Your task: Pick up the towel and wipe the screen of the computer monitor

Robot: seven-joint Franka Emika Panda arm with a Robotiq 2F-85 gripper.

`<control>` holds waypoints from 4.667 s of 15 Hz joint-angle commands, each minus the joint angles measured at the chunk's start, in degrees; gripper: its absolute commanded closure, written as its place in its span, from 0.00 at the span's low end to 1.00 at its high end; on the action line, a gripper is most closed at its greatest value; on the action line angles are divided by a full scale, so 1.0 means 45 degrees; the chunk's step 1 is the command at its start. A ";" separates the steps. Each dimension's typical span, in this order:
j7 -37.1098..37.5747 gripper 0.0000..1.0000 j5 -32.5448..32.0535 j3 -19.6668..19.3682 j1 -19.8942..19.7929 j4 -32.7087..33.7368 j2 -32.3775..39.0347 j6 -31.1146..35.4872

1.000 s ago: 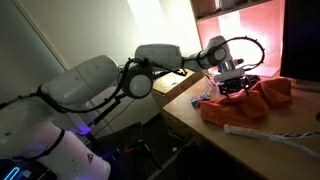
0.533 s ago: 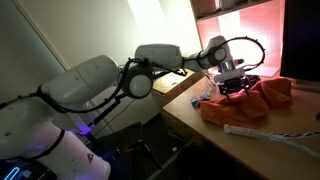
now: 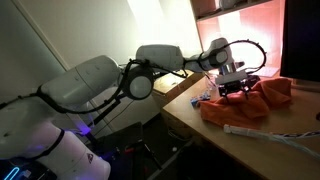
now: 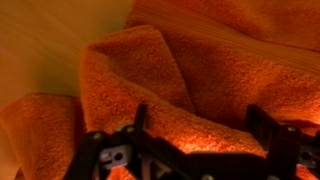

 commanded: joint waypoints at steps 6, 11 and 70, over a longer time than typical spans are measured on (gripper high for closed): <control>-0.1375 0.00 0.0210 0.0222 -0.0193 -0.0035 0.0002 -0.0116; -0.1537 0.28 0.0367 0.0256 -0.0337 0.0029 0.0001 -0.0331; -0.5867 0.00 0.0676 0.0542 -0.0782 -0.0004 0.0007 0.1127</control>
